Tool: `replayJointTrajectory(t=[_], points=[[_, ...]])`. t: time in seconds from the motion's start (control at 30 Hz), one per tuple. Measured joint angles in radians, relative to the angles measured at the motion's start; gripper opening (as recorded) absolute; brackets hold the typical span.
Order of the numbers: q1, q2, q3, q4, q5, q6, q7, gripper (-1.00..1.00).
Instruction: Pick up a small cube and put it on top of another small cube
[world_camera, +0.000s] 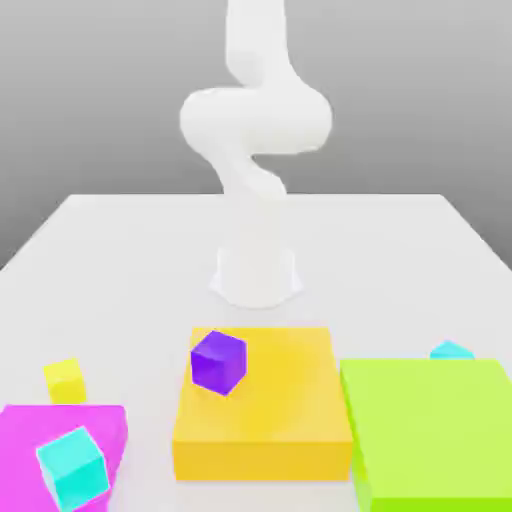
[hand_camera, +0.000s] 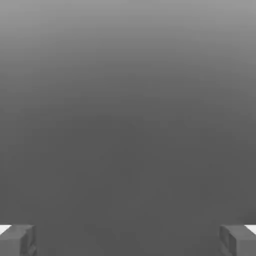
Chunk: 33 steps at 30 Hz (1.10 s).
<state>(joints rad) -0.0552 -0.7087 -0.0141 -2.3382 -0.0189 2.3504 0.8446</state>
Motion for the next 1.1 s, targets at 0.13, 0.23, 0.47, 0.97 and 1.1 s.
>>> replayJointTrajectory(t=[0.13, 0.23, 0.47, 0.97, 1.1], points=[[-0.089, 0.15, -0.031, -0.063, -0.028, 0.083, 0.071, 0.0], [-0.149, 0.259, -0.062, -0.109, -0.044, 0.143, 0.12, 0.0], [-0.27, 0.511, -0.156, -0.215, -0.051, 0.283, 0.211, 0.0], [-0.533, 1.051, -0.097, -0.303, 0.245, 0.627, 0.101, -1.0], [-0.533, 1.051, -0.097, -0.303, 0.243, 0.627, 0.103, -1.0]])
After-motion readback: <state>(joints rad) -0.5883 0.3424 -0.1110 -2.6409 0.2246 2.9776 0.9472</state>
